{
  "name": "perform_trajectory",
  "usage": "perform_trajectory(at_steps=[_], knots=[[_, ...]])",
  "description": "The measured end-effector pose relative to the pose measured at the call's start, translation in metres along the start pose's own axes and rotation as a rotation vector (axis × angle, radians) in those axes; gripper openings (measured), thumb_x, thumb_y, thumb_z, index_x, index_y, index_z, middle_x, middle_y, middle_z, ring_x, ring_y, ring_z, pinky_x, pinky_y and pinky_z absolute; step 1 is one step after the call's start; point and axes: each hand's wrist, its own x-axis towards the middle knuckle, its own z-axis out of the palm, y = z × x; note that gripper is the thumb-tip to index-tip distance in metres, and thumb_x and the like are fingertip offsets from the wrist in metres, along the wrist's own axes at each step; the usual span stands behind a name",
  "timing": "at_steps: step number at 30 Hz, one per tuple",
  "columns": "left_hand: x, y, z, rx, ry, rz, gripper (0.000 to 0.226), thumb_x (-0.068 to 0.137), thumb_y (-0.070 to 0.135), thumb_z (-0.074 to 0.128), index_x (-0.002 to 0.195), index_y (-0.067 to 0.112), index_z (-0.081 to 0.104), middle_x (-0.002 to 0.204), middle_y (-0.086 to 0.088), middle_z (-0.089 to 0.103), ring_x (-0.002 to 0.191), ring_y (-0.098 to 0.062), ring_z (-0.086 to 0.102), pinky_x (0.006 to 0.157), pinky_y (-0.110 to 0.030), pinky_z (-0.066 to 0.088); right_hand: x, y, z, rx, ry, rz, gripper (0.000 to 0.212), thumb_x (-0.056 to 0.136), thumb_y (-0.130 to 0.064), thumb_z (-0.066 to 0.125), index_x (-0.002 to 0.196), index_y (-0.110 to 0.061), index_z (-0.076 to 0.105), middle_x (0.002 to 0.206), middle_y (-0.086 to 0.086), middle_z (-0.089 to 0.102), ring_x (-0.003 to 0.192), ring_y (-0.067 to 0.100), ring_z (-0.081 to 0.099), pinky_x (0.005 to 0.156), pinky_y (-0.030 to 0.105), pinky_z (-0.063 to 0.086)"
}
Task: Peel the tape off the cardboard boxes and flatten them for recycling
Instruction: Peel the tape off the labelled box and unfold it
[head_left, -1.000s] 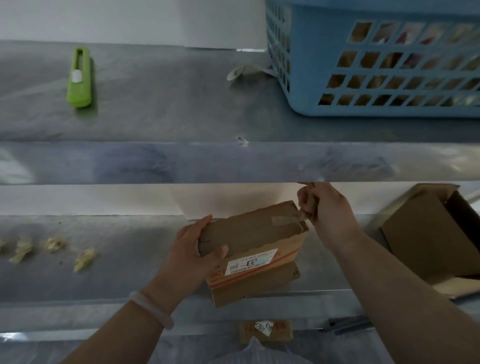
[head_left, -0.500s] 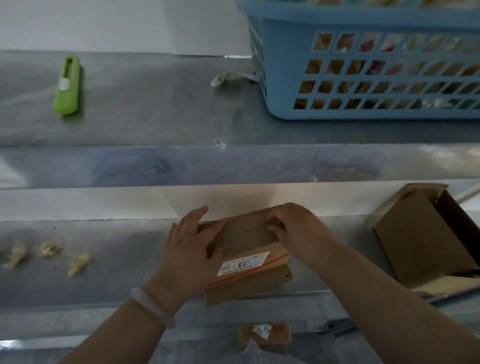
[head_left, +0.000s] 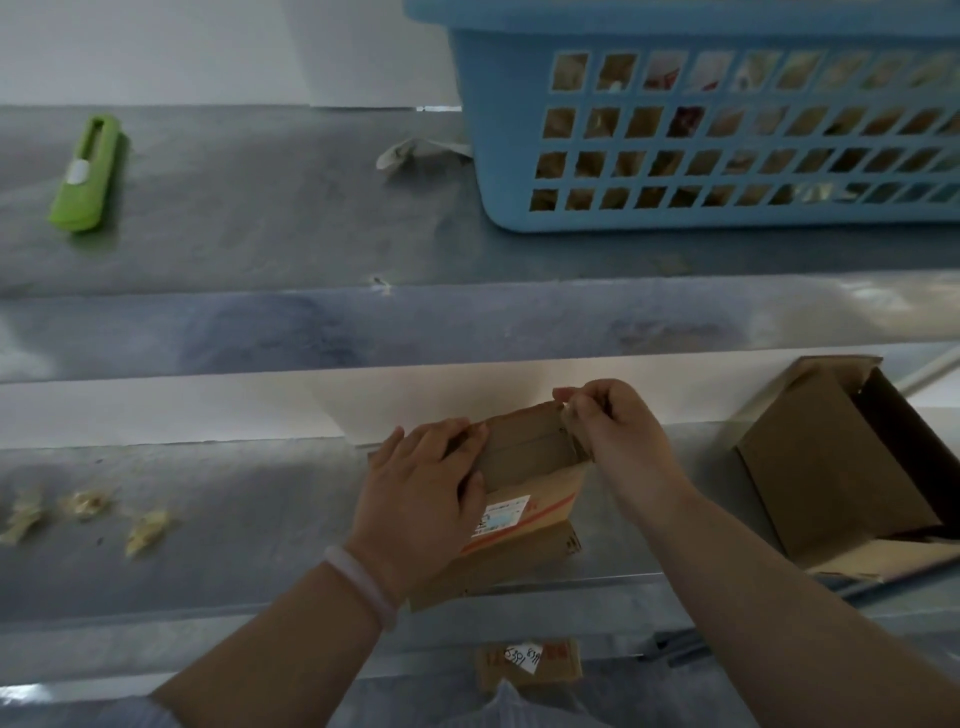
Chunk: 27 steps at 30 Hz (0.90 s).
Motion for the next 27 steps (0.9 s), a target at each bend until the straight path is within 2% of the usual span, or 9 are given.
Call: perform_trajectory(at_steps=[2,4,7,10,14,17,20,22,27], knots=[[0.000,0.002,-0.002,-0.004,-0.012,-0.002,0.052,0.089,0.043,0.034,0.132,0.025,0.057,0.130,0.003,0.057,0.118,-0.018,0.054,0.105,-0.049,0.039,0.003,-0.002,-0.004,-0.009,0.021,0.049,0.011,0.095,-0.021,0.049,0.091,-0.023,0.059,0.087,-0.017,0.069,0.071,-0.010,0.059,0.057,0.012,0.042],[-0.001,0.003,-0.004,-0.005,-0.018,0.003,0.053,0.090,0.043,0.033,0.133,0.024,0.056,0.131,0.002,0.057,0.118,-0.019,0.054,0.103,-0.050,0.040,0.007,-0.002,-0.008,0.039,0.048,0.130,0.016,0.096,-0.019,0.048,0.086,-0.020,0.060,0.076,-0.009,0.066,0.055,0.000,0.056,0.051,0.013,0.040],[-0.001,0.003,-0.006,0.008,-0.032,-0.001,0.055,0.090,0.044,0.030,0.135,0.025,0.054,0.133,0.003,0.054,0.121,-0.018,0.052,0.105,-0.048,0.039,0.012,-0.001,-0.013,0.409,0.067,0.348,0.018,0.095,-0.011,0.049,0.079,-0.013,0.057,0.074,0.007,0.058,0.055,0.015,0.049,0.063,0.033,0.048],[-0.001,0.003,-0.005,0.018,-0.050,-0.002,0.056,0.090,0.046,0.028,0.137,0.026,0.051,0.136,0.005,0.051,0.123,-0.016,0.049,0.107,-0.046,0.036,0.011,0.005,-0.019,0.583,0.097,0.450,0.021,0.092,-0.010,0.050,0.075,-0.009,0.063,0.065,0.005,0.062,0.056,0.016,0.050,0.063,0.033,0.047],[0.000,0.002,-0.005,0.029,-0.061,0.008,0.056,0.091,0.045,0.028,0.137,0.024,0.051,0.136,0.003,0.052,0.122,-0.018,0.050,0.104,-0.047,0.040,0.008,0.010,-0.025,0.295,-0.008,0.303,0.036,0.087,0.001,0.042,0.083,-0.017,0.073,0.082,-0.001,0.073,0.060,0.010,0.061,0.049,0.020,0.043],[0.001,0.003,-0.004,0.029,-0.052,0.004,0.054,0.091,0.043,0.031,0.135,0.022,0.054,0.134,0.001,0.054,0.119,-0.019,0.053,0.101,-0.048,0.043,0.009,0.008,-0.031,0.068,-0.064,0.103,0.034,0.085,0.000,0.057,0.083,-0.029,0.073,0.082,-0.018,0.073,0.070,-0.006,0.065,0.056,0.006,0.045],[0.001,0.003,-0.003,0.031,-0.054,0.003,0.054,0.091,0.044,0.031,0.135,0.022,0.054,0.133,0.001,0.055,0.119,-0.020,0.053,0.100,-0.049,0.043,0.011,0.009,-0.029,-0.099,-0.092,-0.080,0.023,0.083,-0.015,0.073,0.085,-0.038,0.071,0.084,-0.028,0.069,0.081,-0.008,0.064,0.070,0.008,0.051],[0.001,0.003,-0.003,0.029,-0.054,0.006,0.054,0.091,0.044,0.031,0.135,0.022,0.054,0.133,0.001,0.055,0.119,-0.019,0.053,0.100,-0.049,0.043,0.011,0.008,-0.026,-0.211,-0.077,-0.144,0.022,0.078,-0.033,0.079,0.094,-0.042,0.066,0.084,-0.023,0.067,0.081,-0.007,0.061,0.069,0.008,0.050],[0.002,0.004,-0.003,0.011,-0.041,-0.002,0.053,0.090,0.044,0.033,0.134,0.023,0.055,0.132,0.002,0.056,0.118,-0.018,0.054,0.100,-0.048,0.043,0.014,0.007,-0.017,-0.672,-0.110,-0.337,0.013,0.086,-0.039,0.068,0.085,-0.026,0.068,0.083,-0.011,0.060,0.078,0.007,0.058,0.063,0.017,0.043]])
